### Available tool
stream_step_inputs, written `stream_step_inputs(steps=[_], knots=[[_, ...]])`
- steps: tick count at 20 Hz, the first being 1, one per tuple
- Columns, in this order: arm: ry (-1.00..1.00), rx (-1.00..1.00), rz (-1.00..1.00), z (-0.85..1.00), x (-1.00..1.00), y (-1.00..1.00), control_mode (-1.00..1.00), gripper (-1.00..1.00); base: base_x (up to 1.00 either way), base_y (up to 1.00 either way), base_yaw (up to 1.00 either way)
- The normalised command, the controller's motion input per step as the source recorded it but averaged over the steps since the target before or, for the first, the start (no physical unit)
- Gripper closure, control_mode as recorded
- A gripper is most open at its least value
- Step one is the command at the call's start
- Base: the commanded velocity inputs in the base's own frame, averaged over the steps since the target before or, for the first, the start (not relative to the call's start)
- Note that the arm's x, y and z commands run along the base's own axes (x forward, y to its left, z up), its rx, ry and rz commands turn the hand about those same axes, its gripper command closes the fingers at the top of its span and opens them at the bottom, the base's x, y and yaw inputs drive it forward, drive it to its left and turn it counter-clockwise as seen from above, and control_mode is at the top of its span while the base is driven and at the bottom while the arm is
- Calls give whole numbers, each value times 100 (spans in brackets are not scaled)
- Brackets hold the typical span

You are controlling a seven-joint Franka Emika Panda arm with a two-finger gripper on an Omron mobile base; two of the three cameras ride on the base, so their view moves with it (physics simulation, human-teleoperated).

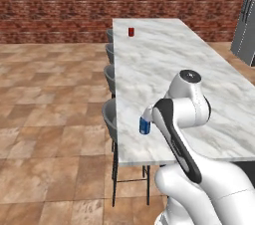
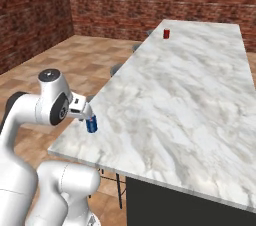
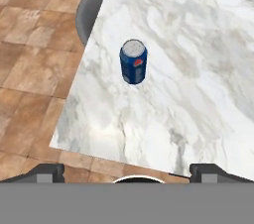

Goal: Four empty soda cans are scattered around the kitchen. Gather all the cans and cluster them next to the stove for recycling.

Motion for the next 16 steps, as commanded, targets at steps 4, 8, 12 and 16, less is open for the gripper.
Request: stream_step_inputs(steps=[4, 8, 12, 16], knots=[[3, 0, 0, -10, 20, 0, -100, -100, 0, 0, 0], [3, 0, 0, -14, 19, 0, -100, -100, 0, 0, 0], [3, 0, 0, -10, 23, 0, -100, -100, 0, 0, 0], [2, 0, 0, -9, 21, 0, -100, -100, 0, 0, 0]])
